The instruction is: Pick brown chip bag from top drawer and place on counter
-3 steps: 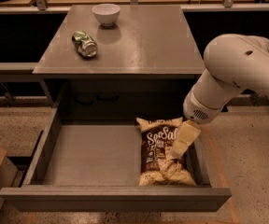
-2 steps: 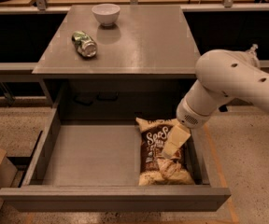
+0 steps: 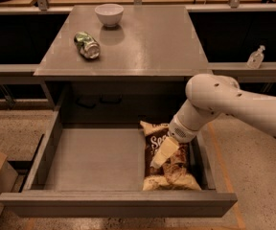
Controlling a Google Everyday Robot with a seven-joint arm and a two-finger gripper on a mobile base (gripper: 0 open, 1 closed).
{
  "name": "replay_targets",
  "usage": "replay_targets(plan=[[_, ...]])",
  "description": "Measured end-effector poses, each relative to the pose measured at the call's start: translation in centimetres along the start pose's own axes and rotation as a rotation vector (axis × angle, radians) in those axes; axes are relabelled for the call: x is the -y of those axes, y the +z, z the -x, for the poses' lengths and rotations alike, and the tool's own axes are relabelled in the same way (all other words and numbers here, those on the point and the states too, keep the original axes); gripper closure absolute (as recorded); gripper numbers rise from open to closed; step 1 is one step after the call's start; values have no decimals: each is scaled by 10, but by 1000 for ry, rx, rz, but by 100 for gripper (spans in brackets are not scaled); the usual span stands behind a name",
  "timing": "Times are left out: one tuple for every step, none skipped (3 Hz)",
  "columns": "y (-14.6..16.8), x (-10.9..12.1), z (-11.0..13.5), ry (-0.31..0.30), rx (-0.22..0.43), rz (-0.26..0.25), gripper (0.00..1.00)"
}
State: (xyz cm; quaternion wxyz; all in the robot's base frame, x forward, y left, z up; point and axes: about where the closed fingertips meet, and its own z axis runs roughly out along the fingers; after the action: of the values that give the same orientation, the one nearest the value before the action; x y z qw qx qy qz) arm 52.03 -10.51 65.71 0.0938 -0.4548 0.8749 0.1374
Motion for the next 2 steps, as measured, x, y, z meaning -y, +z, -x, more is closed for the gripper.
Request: replay_targets(plan=[[41,3,-8,47,-38,44,0],[47,4,-10,58,-48,51,1]])
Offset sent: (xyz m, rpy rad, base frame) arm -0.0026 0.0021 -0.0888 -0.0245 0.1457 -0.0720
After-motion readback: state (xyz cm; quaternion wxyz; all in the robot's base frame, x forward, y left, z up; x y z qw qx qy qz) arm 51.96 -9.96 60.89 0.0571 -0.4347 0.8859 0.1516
